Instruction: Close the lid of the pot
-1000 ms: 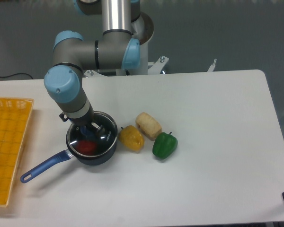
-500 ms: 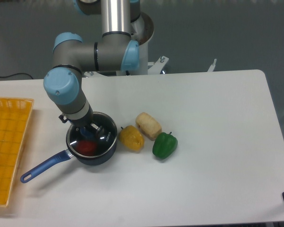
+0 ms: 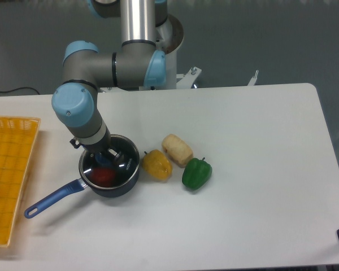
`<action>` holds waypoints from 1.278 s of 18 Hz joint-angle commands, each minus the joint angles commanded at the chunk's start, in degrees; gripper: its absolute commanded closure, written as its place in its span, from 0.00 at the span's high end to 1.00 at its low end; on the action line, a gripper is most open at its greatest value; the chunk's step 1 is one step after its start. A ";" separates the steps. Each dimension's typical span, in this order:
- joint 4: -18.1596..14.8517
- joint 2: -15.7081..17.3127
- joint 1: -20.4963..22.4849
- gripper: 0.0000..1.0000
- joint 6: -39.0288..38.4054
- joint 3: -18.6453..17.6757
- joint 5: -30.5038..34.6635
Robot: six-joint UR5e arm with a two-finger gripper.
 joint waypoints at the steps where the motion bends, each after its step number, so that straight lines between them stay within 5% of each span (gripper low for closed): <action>1: -0.09 -0.09 0.00 0.48 0.00 0.09 0.00; 23: 0.00 -0.18 0.00 0.54 0.35 -0.35 0.88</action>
